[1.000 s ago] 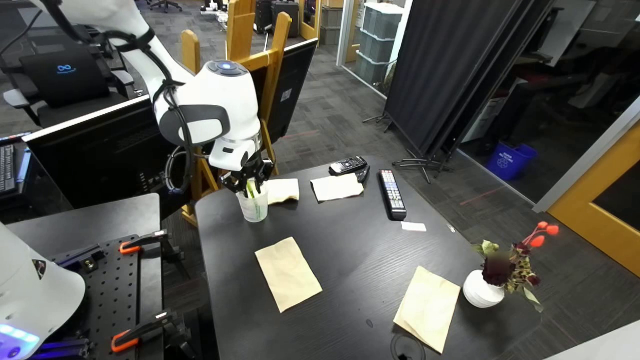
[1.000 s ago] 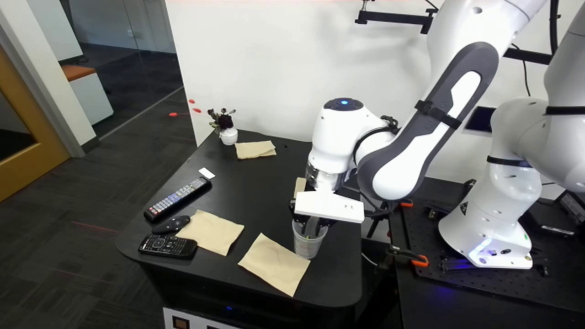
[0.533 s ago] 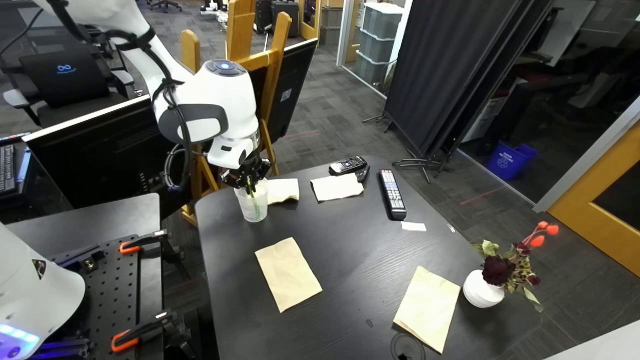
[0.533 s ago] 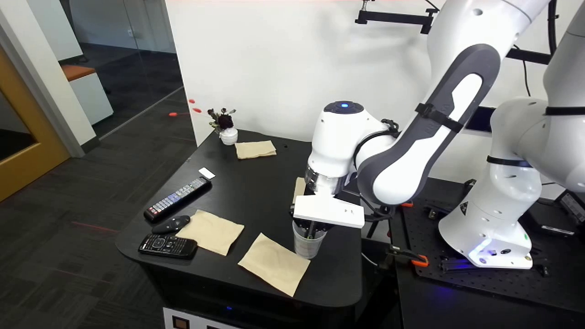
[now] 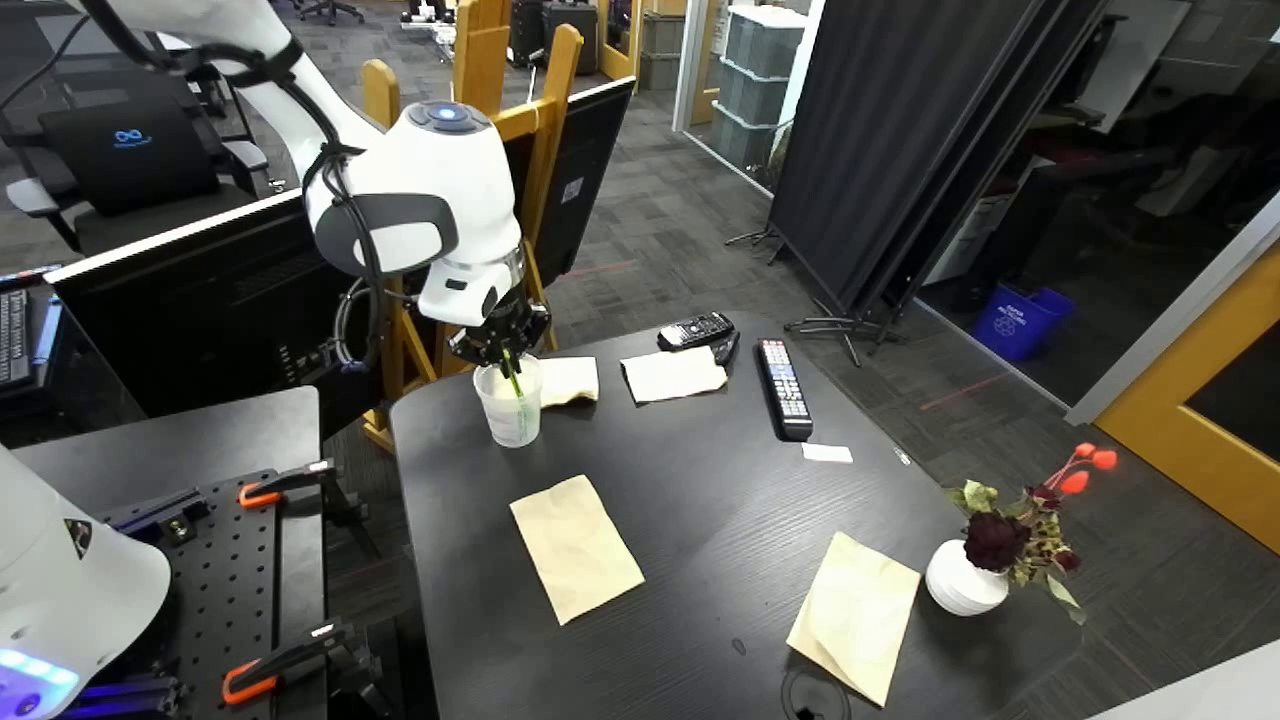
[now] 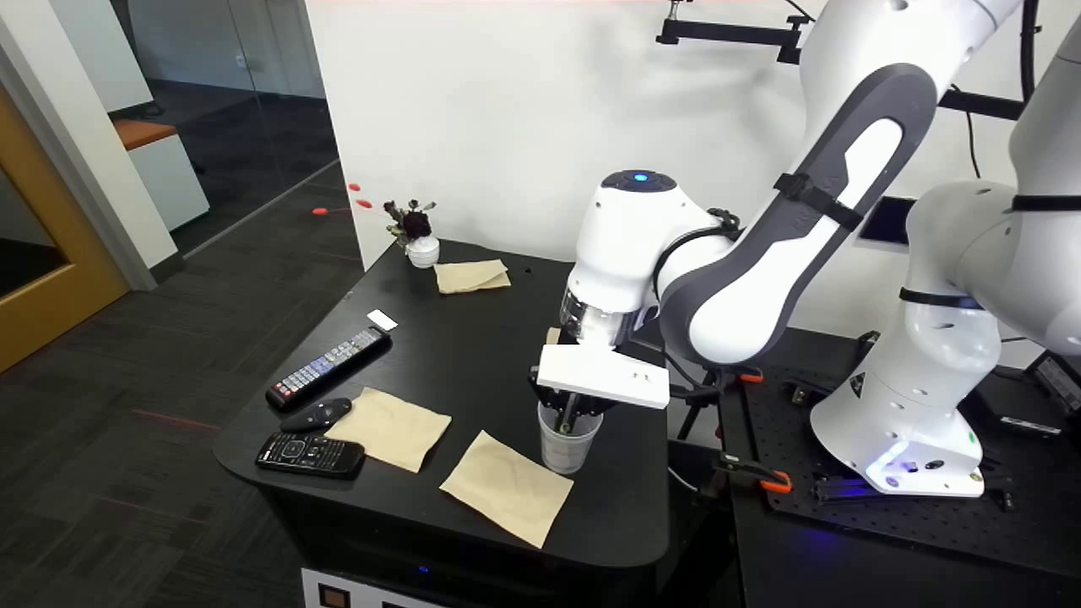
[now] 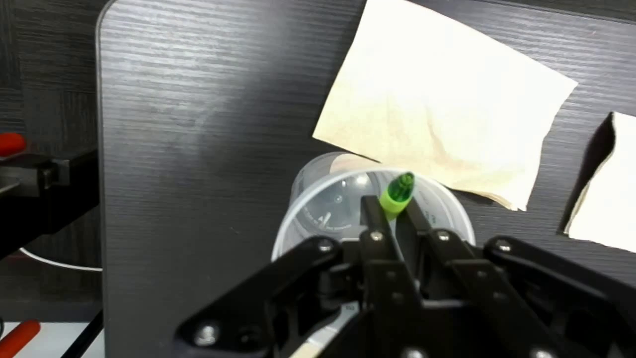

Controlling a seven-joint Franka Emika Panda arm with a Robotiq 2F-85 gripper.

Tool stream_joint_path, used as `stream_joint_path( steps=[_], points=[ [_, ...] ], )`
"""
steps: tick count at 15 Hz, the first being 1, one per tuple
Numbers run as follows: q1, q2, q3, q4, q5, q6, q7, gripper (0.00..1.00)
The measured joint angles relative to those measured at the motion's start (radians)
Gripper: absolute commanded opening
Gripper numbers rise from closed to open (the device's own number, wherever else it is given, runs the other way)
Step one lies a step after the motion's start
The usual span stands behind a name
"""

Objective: Remove the pen from the mug cup and place it on the table

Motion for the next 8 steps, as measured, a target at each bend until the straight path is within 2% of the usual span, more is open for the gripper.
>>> stream_joint_path(
  steps=[8],
  points=[
    [-0.003,-0.192,0.0,0.004,-0.013,-0.08,0.0,0.03]
  ],
)
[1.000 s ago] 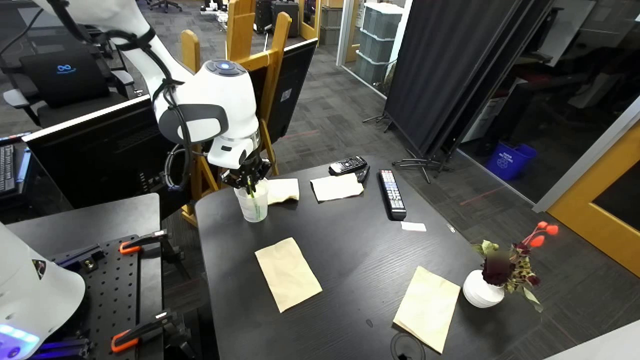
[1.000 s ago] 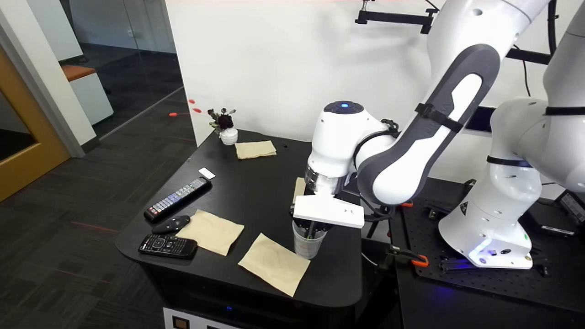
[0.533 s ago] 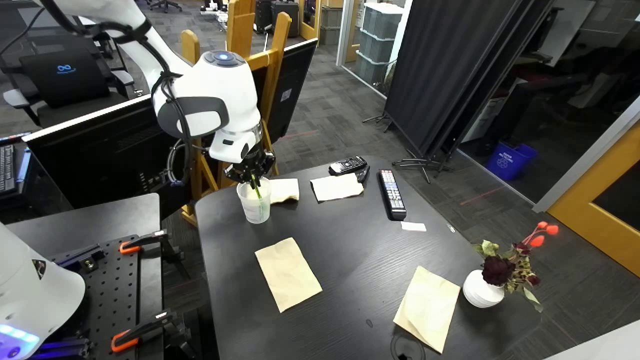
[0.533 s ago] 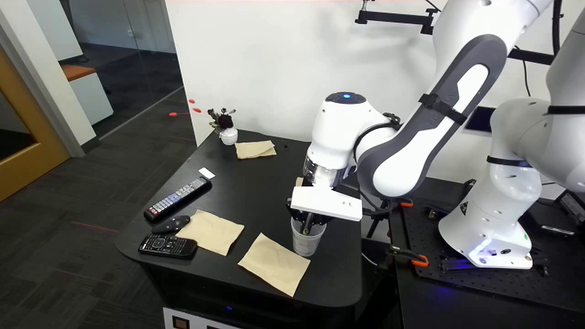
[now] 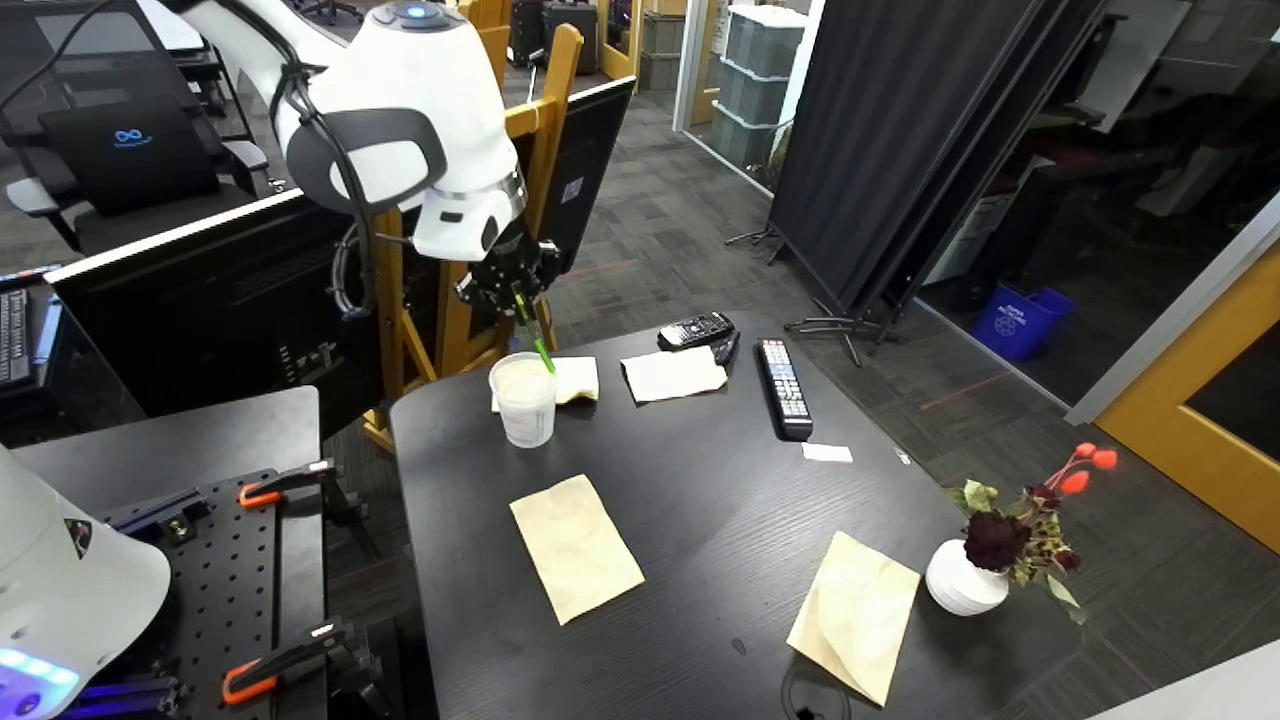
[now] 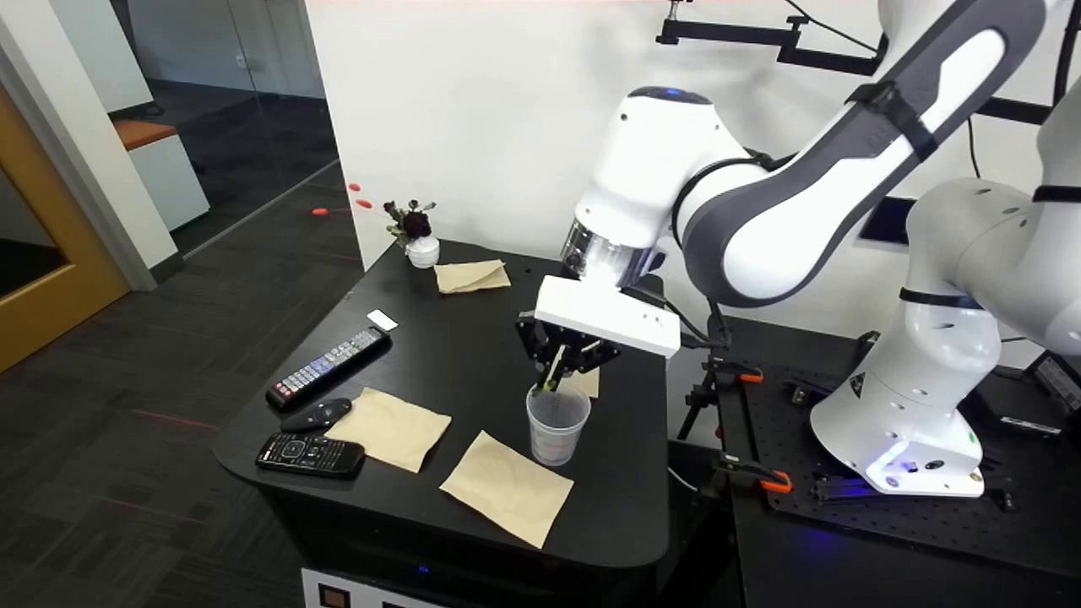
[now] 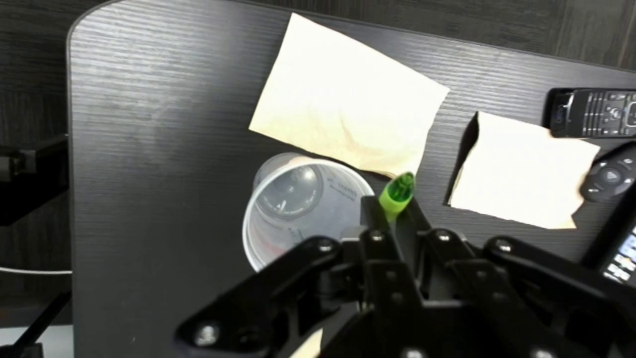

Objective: Remove the pen from the mug cup and place it on the table

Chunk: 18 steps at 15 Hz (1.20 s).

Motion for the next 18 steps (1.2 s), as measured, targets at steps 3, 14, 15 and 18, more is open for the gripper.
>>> stream_joint_path(
  steps=[3,14,15,18],
  points=[
    [-0.007,-0.09,0.003,0.002,-0.034,-0.061,0.001,0.03],
    [-0.223,-0.202,0.014,0.013,-0.317,-0.208,0.023,0.03],
    [-0.245,-0.186,0.008,0.015,-0.345,-0.208,0.023,0.03],
    [-0.303,-0.116,-0.013,0.04,-0.454,-0.207,0.023,0.03]
  ],
)
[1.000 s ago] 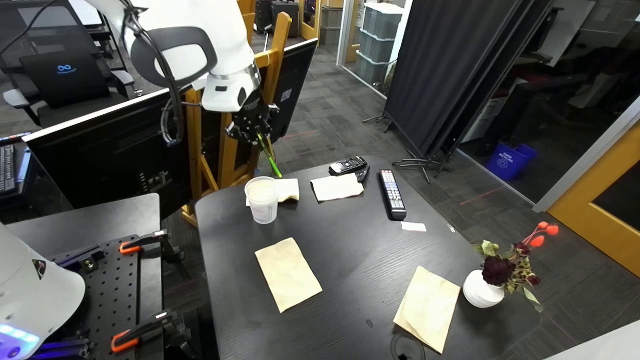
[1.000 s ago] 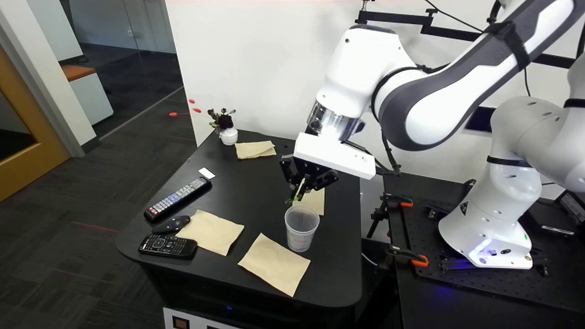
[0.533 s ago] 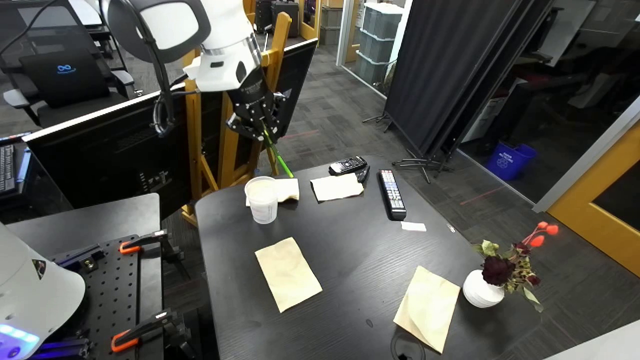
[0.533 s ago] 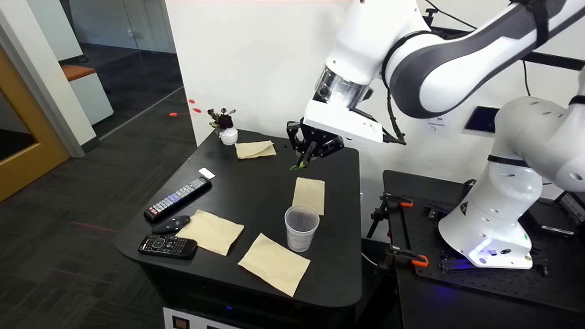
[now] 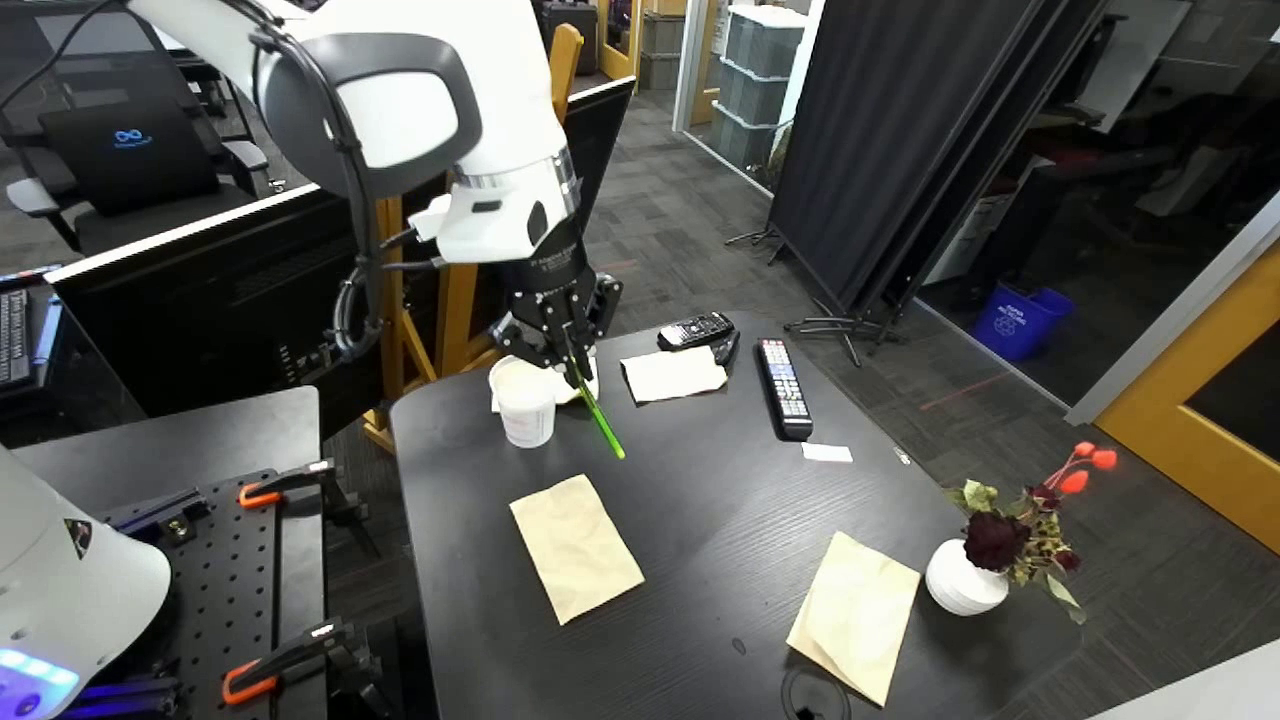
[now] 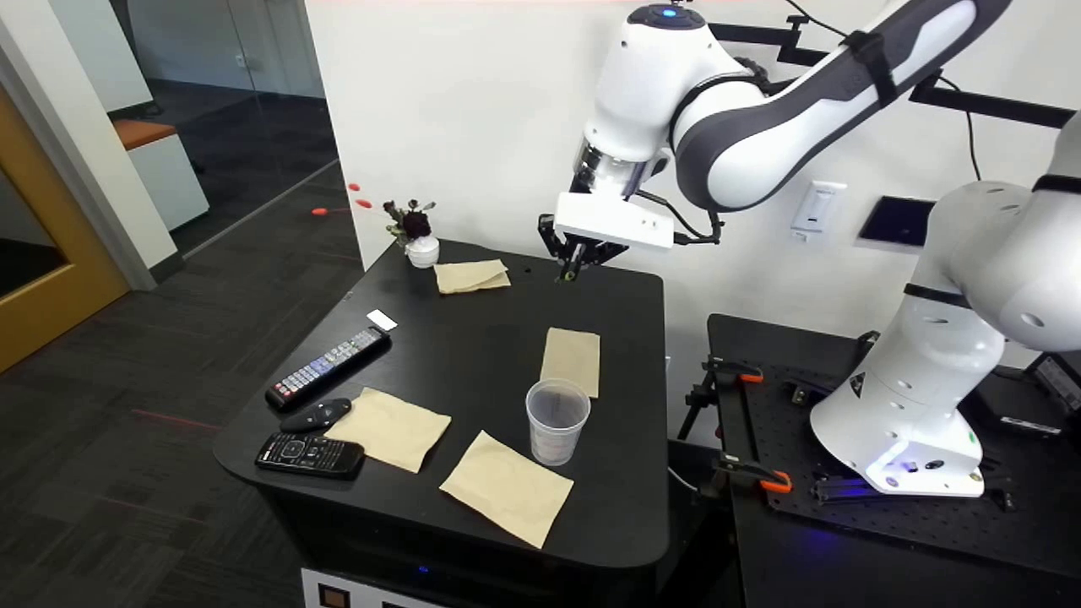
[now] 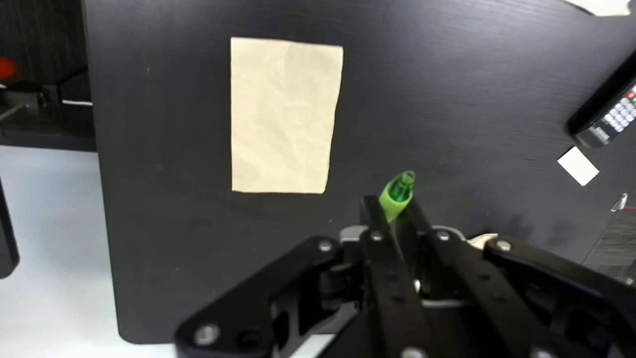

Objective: Remove the pen from the mug cup and place it on the table

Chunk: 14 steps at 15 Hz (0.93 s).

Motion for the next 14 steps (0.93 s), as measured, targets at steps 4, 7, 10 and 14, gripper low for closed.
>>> stream_joint_path(
  steps=[4,7,10,14],
  points=[
    [-0.029,0.124,-0.055,0.07,-0.153,0.009,0.022,0.03],
    [-0.021,0.226,-0.104,0.146,-0.226,0.034,0.044,0.03],
    [0.009,0.326,-0.162,0.228,-0.274,0.067,0.05,0.03],
    [0.082,0.457,-0.247,0.323,-0.298,0.116,0.065,0.03]
  ],
)
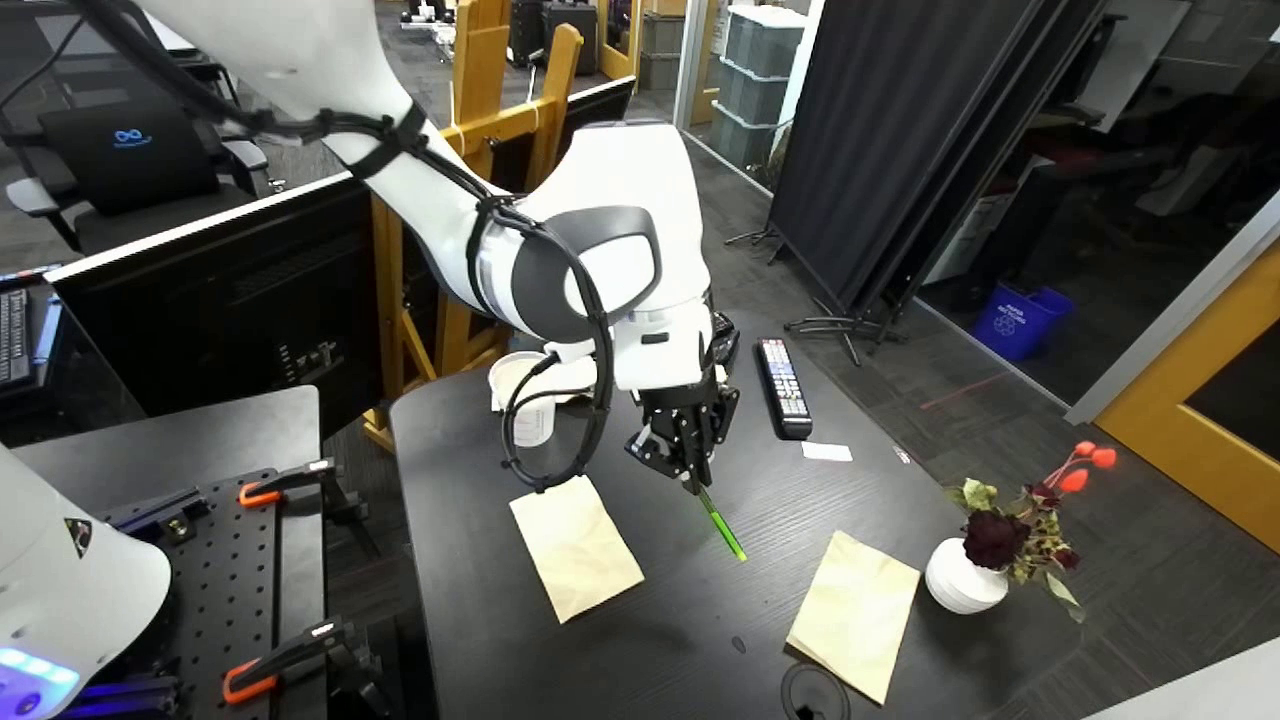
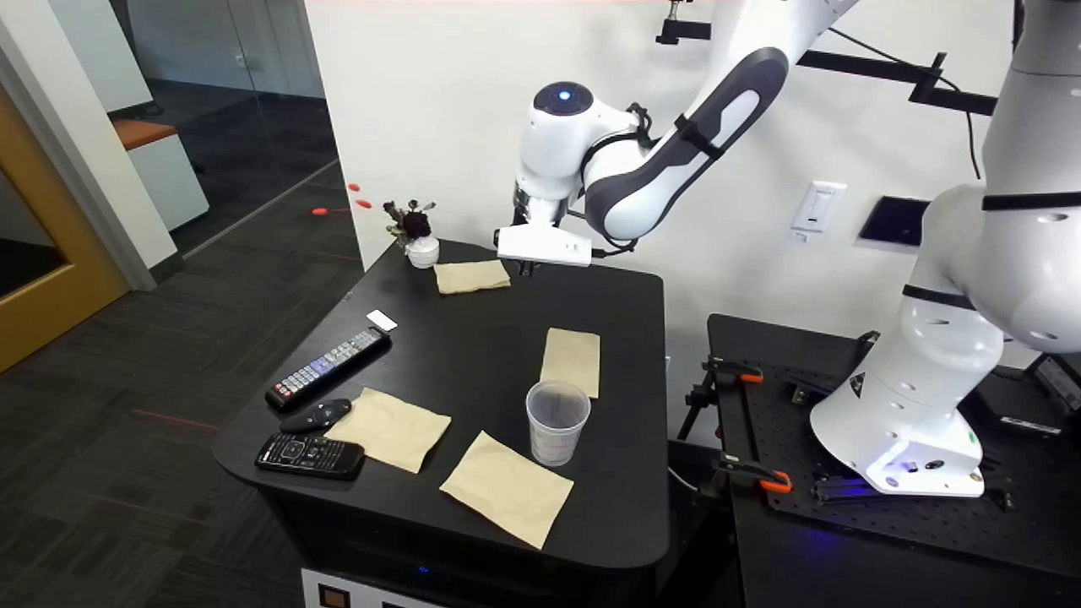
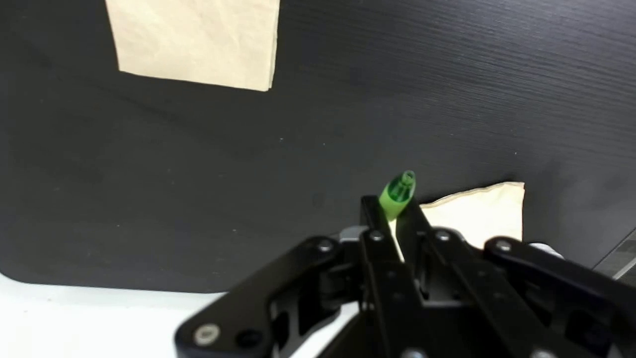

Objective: Remove the pen from the mug cup and place it on the table

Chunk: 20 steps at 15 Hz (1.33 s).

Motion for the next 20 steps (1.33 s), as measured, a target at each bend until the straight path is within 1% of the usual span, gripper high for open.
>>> stream_joint_path(
  steps=[6,7,8,10,12,15,18,20],
  points=[
    [0.111,0.149,-0.098,0.086,0.004,0.036,0.002,0.03],
    [0.126,0.166,-0.111,0.095,0.008,0.038,0.002,0.17],
    [0.138,0.179,-0.122,0.102,0.012,0.039,0.002,0.39],
    [0.159,0.197,-0.141,0.112,0.02,0.039,0.002,0.43],
    [0.179,0.207,-0.159,0.116,0.026,0.04,0.002,0.57],
    [0.202,0.208,-0.182,0.116,0.028,0.04,0.002,0.81],
    [0.215,0.208,-0.196,0.116,0.028,0.042,0.002,0.99],
    [0.219,0.208,-0.202,0.116,0.028,0.043,0.002,1.0]
  ],
)
